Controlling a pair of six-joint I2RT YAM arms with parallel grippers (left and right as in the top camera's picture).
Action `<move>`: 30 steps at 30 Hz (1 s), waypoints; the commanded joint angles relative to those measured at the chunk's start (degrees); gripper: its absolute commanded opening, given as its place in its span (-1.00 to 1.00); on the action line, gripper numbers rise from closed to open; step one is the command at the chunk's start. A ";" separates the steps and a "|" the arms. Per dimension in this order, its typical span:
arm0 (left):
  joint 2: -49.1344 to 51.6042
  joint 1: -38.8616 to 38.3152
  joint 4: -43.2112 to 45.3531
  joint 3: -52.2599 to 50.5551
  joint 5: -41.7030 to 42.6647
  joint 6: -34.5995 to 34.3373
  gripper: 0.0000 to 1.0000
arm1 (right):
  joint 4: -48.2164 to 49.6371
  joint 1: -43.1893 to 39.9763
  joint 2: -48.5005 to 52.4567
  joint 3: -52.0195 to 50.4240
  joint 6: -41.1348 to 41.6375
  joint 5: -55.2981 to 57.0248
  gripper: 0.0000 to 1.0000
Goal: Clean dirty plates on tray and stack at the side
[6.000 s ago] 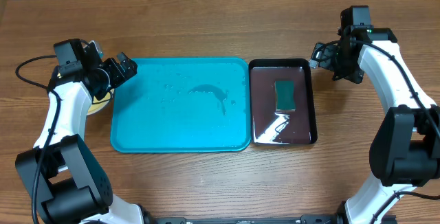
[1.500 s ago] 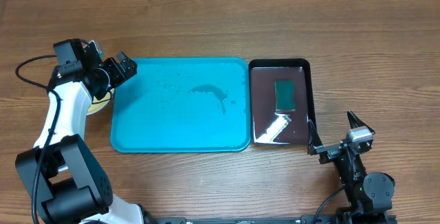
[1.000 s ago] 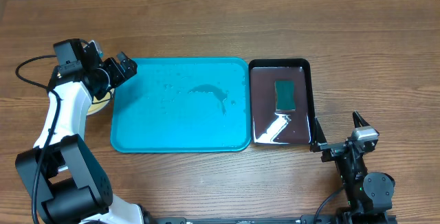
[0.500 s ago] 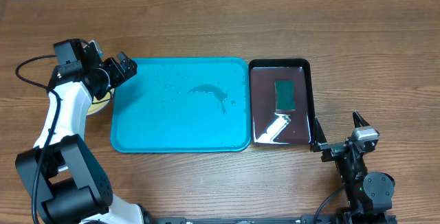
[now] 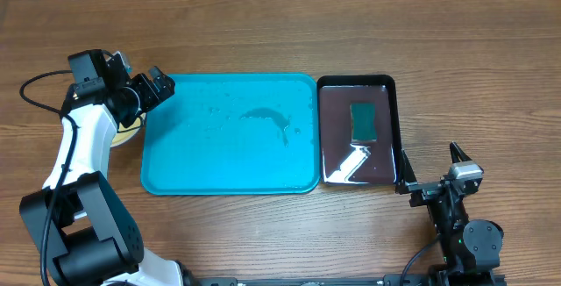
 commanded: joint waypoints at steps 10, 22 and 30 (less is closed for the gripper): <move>-3.39 -4.94 -0.94 1.40 -3.15 1.07 1.00 | 0.09 -0.37 -0.57 -0.59 0.44 0.79 1.00; -17.94 -21.64 -0.92 1.40 -6.62 1.07 1.00 | 0.11 -0.37 -0.57 -0.59 0.44 0.79 1.00; -33.57 -23.63 -1.07 1.40 -6.64 1.11 1.00 | 0.09 -0.37 -0.57 -0.59 0.44 0.79 1.00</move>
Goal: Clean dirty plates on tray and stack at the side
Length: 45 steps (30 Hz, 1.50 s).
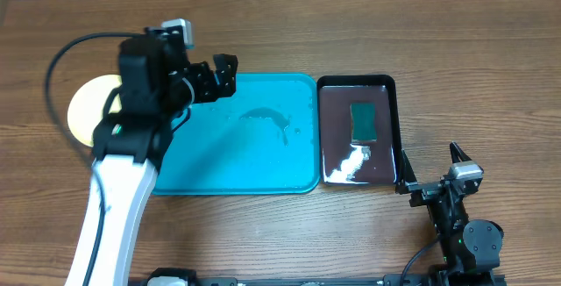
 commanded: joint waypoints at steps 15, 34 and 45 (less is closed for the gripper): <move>-40.28 -0.13 -14.47 -2.23 -13.57 2.82 1.00 | 0.13 -0.37 -0.57 -0.61 0.42 0.74 1.00; -67.49 -0.13 32.28 -40.02 -17.20 -0.46 1.00 | 0.13 -0.37 -0.57 -0.61 0.42 0.74 1.00; -71.45 0.44 43.63 -57.70 -17.81 -0.39 1.00 | 0.13 -0.37 -0.57 -0.61 0.42 0.74 1.00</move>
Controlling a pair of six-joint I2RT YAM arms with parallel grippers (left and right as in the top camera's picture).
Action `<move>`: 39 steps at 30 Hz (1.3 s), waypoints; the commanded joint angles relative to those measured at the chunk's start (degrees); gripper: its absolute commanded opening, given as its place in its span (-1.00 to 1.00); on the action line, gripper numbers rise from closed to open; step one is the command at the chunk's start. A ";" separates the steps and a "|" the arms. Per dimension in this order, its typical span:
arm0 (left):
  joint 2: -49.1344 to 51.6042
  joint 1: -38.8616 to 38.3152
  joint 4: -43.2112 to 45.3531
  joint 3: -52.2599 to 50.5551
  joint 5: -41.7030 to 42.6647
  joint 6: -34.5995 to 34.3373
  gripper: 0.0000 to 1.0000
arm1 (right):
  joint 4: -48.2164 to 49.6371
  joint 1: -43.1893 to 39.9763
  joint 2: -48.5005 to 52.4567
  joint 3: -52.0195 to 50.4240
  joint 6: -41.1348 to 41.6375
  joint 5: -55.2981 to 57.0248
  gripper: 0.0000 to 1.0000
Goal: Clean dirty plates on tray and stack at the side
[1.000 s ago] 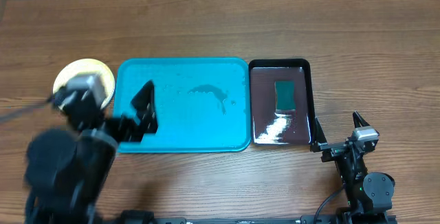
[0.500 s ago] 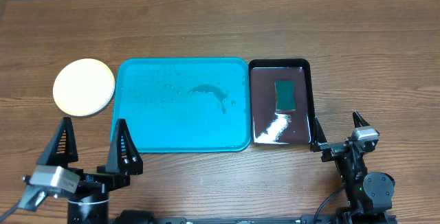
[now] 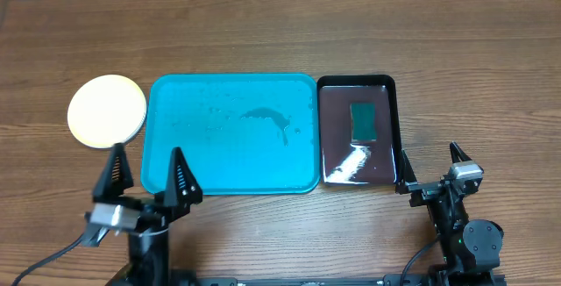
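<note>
A cream round plate (image 3: 107, 110) lies on the wooden table to the left of the blue tray (image 3: 230, 134). The tray holds only water drops and a dark smear (image 3: 267, 117) near its middle. My left gripper (image 3: 145, 175) stands open at the tray's front left corner, fingers pointing toward the tray, nothing between them. By the table's front edge at the right, my right gripper (image 3: 429, 161) is open too, in front of the black tub (image 3: 356, 130), and empty.
The black tub to the right of the tray holds water and a green sponge (image 3: 363, 121). A cardboard edge runs along the back of the table.
My left arm has moved from over the tray's back left corner to the table's front edge, its gripper open. The plate, tray and right arm have not moved.
At first my left gripper was at the tray's left edge over the plate, which was mostly hidden beneath the arm. Then the plate lay uncovered left of the tray with the gripper over the tray's back left. Now the left arm is back at the front.
</note>
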 commanded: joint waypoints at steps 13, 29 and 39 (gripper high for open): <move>-0.90 2.51 0.48 -12.52 -0.81 -0.37 1.00 | 0.13 -0.37 -0.57 -0.59 0.44 0.74 1.00; -0.92 4.76 -18.60 -13.33 -1.64 7.28 1.00 | 0.13 -0.37 -0.57 -0.59 0.44 0.74 1.00; -0.92 4.72 -18.64 -13.31 -0.94 14.45 1.00 | 0.13 -0.37 -0.57 -0.59 0.44 0.74 1.00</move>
